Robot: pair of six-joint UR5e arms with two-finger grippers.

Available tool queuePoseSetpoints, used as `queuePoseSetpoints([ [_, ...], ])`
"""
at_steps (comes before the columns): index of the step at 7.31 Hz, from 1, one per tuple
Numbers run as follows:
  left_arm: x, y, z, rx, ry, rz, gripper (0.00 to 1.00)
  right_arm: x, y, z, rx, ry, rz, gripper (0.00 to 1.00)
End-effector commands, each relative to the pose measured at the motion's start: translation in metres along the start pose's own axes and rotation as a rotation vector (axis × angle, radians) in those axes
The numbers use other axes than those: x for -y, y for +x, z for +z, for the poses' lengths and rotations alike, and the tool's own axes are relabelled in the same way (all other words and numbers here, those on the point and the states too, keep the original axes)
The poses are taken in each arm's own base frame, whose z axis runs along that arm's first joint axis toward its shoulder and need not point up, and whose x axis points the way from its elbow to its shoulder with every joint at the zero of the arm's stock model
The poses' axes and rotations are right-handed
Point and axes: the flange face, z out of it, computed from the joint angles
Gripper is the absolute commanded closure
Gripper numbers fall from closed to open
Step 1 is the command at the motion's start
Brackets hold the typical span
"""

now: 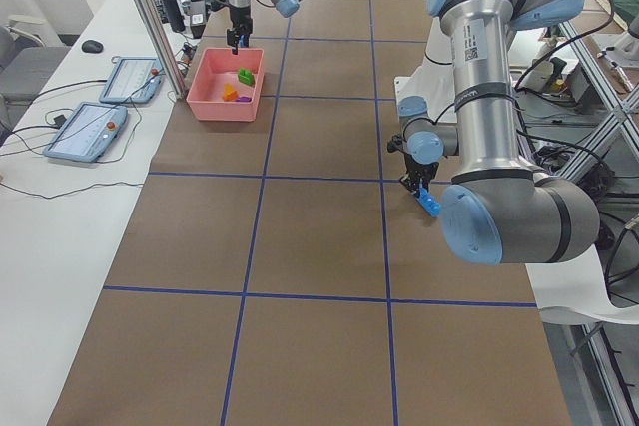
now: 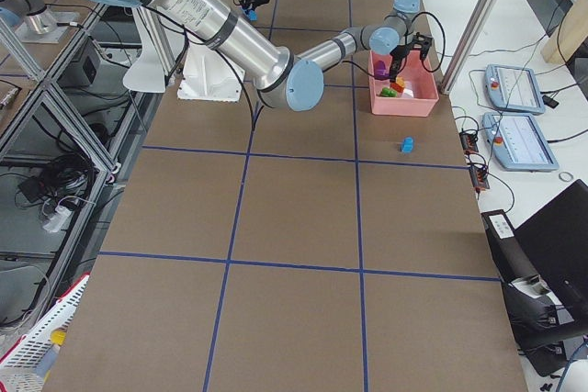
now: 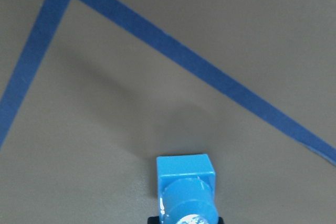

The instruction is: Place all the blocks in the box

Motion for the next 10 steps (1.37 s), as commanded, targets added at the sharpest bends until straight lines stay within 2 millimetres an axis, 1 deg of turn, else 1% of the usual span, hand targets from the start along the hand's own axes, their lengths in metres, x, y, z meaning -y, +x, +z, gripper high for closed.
queuePoseSetpoints([
  [1, 0.048, -0.024, -0.07, -0.05, 0.183, -0.091, 1.0, 0.039, 0.07, -0.015, 0.0, -0.005, -0.013, 0.0],
  [2, 0.085, -0.038, -0.096, -0.022, 0.236, -0.145, 1.0, 0.047, 0.105, 0.007, -0.052, 0.027, -0.031, 0.0],
  [3, 0.161, -0.059, -0.146, 0.03, 0.294, -0.23, 1.0, 0.057, 0.117, 0.017, -0.099, 0.097, -0.038, 0.0],
  [4, 0.211, -0.088, -0.199, 0.064, 0.284, -0.341, 1.0, 0.062, 0.133, 0.031, -0.14, 0.116, -0.043, 0.0],
  [5, 0.249, -0.13, -0.244, 0.073, 0.321, -0.423, 1.0, 0.07, 0.15, 0.045, -0.188, 0.132, -0.102, 0.0],
  [6, 0.288, -0.16, -0.272, 0.076, 0.345, -0.471, 1.0, 0.079, 0.163, 0.059, -0.192, 0.156, -0.119, 0.0],
  [7, 0.336, -0.185, -0.31, 0.092, 0.375, -0.516, 1.0, 0.089, 0.184, 0.08, -0.178, 0.178, -0.133, 0.0],
  [8, 0.377, -0.201, -0.329, 0.084, 0.408, -0.592, 1.0, 0.091, 0.194, 0.093, -0.176, 0.18, -0.139, 0.0],
  [9, 0.423, -0.216, -0.337, 0.051, 0.477, -0.67, 1.0, 0.086, 0.19, 0.099, -0.181, 0.184, -0.147, 0.0],
  [10, 0.451, -0.24, -0.341, 0.028, 0.542, -0.723, 1.0, 0.084, 0.189, 0.1, -0.181, 0.182, -0.148, 0.0],
])
